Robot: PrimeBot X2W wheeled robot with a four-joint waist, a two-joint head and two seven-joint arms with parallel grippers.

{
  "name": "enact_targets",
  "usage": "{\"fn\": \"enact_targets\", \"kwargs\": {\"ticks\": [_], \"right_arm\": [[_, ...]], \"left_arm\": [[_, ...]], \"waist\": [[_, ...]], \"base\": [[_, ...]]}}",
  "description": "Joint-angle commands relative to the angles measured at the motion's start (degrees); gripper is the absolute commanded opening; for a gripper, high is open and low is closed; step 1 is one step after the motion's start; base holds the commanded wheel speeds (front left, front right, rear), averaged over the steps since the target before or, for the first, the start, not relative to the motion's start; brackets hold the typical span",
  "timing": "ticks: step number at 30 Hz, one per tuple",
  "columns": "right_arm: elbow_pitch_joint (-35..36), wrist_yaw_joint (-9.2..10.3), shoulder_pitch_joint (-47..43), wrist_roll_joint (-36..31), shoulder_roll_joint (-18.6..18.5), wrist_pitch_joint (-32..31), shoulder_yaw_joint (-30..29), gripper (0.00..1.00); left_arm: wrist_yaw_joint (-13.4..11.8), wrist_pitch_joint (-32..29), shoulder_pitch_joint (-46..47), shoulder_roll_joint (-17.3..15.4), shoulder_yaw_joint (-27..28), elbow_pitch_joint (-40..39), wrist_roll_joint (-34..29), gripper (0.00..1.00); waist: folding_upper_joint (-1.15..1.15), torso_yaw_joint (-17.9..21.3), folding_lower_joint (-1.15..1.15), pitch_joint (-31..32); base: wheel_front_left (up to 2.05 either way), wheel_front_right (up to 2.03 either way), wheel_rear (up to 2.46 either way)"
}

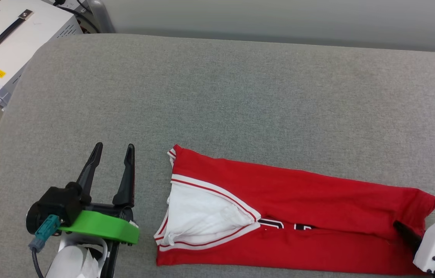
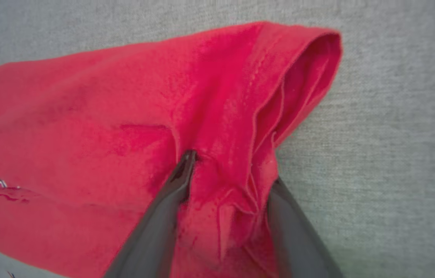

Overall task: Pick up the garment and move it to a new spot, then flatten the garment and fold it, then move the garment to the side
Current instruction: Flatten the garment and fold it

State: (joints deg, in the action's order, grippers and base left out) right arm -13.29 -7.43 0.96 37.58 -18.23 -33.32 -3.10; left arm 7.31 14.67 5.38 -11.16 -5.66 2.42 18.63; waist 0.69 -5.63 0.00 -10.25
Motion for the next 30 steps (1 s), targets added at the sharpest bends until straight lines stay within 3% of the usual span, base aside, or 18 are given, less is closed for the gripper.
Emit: {"fn": "enact_targets", "kwargs": {"ticks": [1,10,18,23,30], "right_arm": [[-1.7,-0.06,0.5,0.1,1.0,0.9,2.0,0.0],[-3.3,-0.06,1.9,-1.9,-4.4,8.8,2.5,0.0],[-6.4,-0.06,3.3,-5.9,-9.9,12.9,-1.0,0.0],[-4.6,-0.06,2.7,-5.8,-10.0,12.6,-0.4,0.0],[4.7,-0.06,0.5,-4.2,-7.2,8.2,2.7,0.0]], "left_arm": [[0.2,0.3,-0.2,-0.4,-0.2,0.2,0.0,1.0],[0.2,0.3,-0.6,-0.8,-0.1,0.6,0.3,1.0],[0.2,0.3,-0.7,-0.8,-0.3,0.7,0.4,1.0],[0.2,0.3,-1.4,-0.8,-0.2,1.0,0.7,1.0],[0.2,0.3,-2.8,-0.7,-0.5,1.4,0.9,1.0]], "waist": [[-0.69,-0.1,0.0,0.2],[-0.69,0.0,0.0,1.5],[-0.69,0.4,0.0,2.5],[-0.69,0.7,0.0,3.9],[-0.69,1.2,0.0,6.3]], "base": [[0.0,0.0,0.0],[0.0,0.0,0.0],[0.0,0.0,0.0],[0.0,0.0,0.0],[0.0,0.0,0.0]]}}
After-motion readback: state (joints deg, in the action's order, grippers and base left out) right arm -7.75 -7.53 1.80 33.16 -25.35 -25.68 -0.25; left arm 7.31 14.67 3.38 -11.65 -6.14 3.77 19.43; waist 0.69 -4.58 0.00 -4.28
